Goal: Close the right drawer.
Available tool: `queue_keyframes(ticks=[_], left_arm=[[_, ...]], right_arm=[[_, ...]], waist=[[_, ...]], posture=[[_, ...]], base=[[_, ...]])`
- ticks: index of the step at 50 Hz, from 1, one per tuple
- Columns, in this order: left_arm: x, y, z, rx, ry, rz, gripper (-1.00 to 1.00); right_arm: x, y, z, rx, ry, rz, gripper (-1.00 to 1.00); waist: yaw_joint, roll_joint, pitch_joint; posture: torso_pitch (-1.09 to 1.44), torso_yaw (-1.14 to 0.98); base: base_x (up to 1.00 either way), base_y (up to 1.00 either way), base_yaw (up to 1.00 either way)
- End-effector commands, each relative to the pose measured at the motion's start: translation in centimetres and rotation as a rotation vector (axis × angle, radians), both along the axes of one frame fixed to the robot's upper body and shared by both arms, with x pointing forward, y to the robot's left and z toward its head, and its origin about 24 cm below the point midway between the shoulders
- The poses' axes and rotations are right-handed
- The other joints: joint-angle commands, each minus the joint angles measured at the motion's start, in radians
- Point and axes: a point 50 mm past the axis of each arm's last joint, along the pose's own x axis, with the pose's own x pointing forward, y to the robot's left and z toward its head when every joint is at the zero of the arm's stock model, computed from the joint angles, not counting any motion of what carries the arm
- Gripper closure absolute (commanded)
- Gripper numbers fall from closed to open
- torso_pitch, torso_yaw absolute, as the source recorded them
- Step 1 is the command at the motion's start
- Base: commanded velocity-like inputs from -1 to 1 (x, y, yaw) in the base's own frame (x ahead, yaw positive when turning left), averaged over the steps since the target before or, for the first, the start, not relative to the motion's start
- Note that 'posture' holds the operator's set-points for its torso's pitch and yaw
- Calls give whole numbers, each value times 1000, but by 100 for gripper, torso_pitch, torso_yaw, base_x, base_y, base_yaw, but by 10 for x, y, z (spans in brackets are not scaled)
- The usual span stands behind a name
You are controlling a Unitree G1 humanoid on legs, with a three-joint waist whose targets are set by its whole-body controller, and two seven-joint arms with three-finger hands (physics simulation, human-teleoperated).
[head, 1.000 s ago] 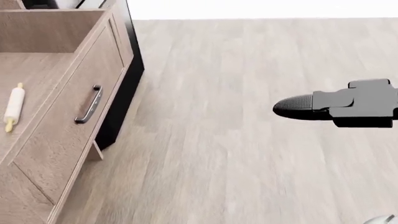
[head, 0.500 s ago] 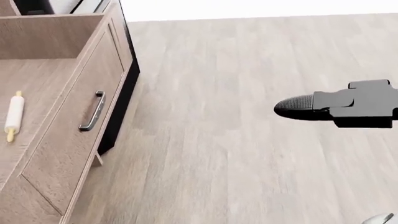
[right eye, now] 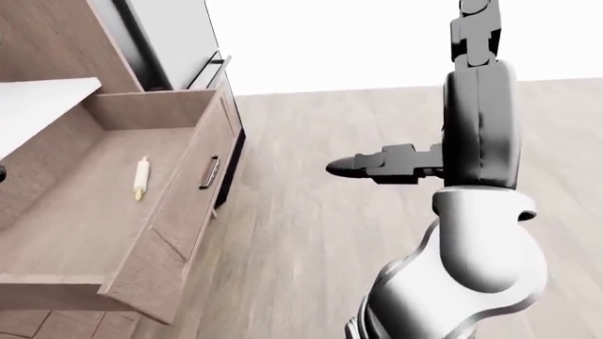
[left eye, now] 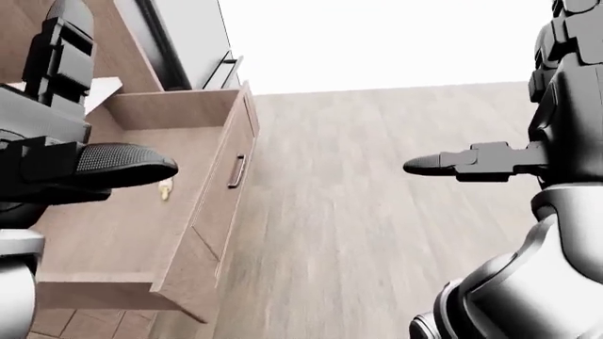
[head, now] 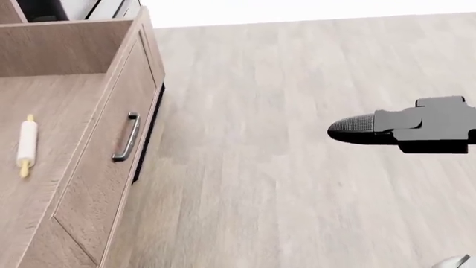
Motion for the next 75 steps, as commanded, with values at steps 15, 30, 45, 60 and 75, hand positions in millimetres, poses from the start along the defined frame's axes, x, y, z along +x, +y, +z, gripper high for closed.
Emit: queue_keyframes(ticks=[15, 30, 45, 60, 75], left_arm=[[-8, 7, 15, -35, -83, 31, -100], [-8, 7, 18, -38, -88, 32, -100], [-8, 9, 17, -38, -89, 37, -100], [-17, 11, 21, -59, -104, 59, -100], [-25, 13, 26, -87, -118, 70, -100]], right_arm=[[-5, 6, 8, -33, -58, 19, -100], [-3, 7, 6, -33, -50, 24, -100], [-3, 7, 6, -32, -51, 24, -100], [-2, 8, 4, -29, -49, 28, -100], [-1, 8, 0, -19, -44, 40, -100]], waist=[[-7, 56, -2], [1, 42, 1], [-8, -37, -20], [-9, 103, 4], [2, -8, -17]], posture=[[0, 0], [0, 0], [0, 0], [0, 0], [0, 0]], base=[[0, 18, 0], [0, 18, 0], [0, 19, 0], [0, 19, 0], [0, 19, 0]])
